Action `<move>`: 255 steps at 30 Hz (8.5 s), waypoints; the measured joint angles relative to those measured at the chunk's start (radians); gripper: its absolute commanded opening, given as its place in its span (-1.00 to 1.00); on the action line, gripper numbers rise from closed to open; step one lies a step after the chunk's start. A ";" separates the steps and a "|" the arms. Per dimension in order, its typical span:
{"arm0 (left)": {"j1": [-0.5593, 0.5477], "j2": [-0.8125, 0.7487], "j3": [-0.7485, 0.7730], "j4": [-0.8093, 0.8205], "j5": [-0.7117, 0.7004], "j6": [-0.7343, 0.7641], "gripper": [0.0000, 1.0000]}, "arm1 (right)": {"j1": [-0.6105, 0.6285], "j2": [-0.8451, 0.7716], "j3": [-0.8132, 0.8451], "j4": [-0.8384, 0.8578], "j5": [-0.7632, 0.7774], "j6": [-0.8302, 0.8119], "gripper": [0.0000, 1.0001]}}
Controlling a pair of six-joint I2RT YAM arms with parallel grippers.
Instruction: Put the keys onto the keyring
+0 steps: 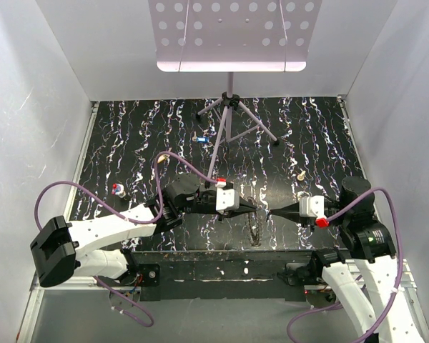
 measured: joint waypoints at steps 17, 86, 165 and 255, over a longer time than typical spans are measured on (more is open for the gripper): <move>-0.008 0.001 0.000 0.023 -0.010 -0.013 -1.00 | 0.100 0.024 0.000 0.028 0.143 0.029 -0.97; -0.009 0.003 0.002 0.028 0.029 -0.009 -1.00 | 0.171 0.056 0.000 0.074 0.191 0.116 -0.97; -0.009 0.003 0.051 -0.065 0.053 0.051 -1.00 | 0.178 0.076 0.000 0.108 0.150 0.212 -0.97; 0.006 0.000 0.098 -0.213 0.053 0.042 -1.00 | 0.201 0.153 0.002 0.091 0.108 0.137 -0.97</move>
